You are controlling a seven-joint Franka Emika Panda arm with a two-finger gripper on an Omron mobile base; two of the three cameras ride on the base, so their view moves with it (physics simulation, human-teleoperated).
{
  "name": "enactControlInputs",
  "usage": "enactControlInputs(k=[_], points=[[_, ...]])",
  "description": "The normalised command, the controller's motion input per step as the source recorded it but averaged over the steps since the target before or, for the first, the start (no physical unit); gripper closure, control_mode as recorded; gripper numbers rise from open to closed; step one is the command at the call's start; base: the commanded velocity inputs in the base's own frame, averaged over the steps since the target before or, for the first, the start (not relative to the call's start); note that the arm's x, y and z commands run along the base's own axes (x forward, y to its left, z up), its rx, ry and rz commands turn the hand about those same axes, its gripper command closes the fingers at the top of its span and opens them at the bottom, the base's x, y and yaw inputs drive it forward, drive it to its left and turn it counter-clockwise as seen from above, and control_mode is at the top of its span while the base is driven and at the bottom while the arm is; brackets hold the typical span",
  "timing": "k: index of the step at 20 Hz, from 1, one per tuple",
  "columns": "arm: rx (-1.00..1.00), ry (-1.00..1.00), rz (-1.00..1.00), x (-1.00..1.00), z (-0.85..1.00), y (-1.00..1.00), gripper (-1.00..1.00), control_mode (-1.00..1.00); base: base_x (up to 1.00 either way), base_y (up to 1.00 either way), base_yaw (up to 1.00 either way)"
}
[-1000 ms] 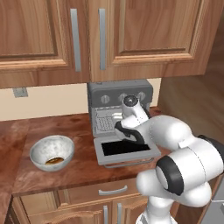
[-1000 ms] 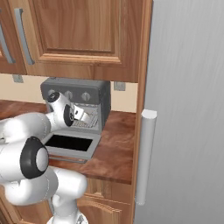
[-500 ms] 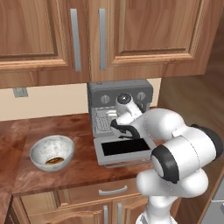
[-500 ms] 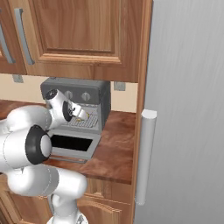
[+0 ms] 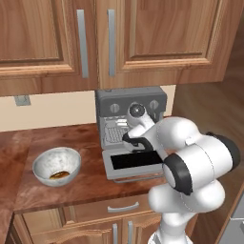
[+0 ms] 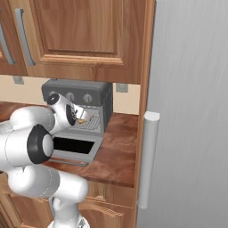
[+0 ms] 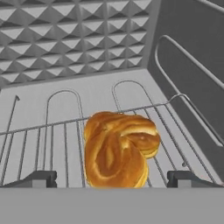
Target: Pick up the heated bread from the toaster oven and place it in the bowl. Then move the bread bowl to the dining counter.
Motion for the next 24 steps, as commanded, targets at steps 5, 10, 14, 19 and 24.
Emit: enactControlInputs(k=[5,10,14,19,24], points=[[0.00,0.02,0.00,0.18,-0.10,0.00,-1.00,-1.00,0.00,0.00,0.00],[0.00,0.07,0.00,0.15,-0.18,-0.05,-1.00,-1.00,0.00,0.00,0.00],[0.00,0.07,0.00,0.06,-0.28,-0.29,-1.00,-1.00,0.00,0.00,0.00],[0.00,0.02,0.00,0.00,0.00,0.00,-1.00,-1.00,0.00,0.00,0.00],[0.00,0.00,0.00,-0.01,0.00,0.00,1.00,-1.00,0.00,0.00,0.00]])
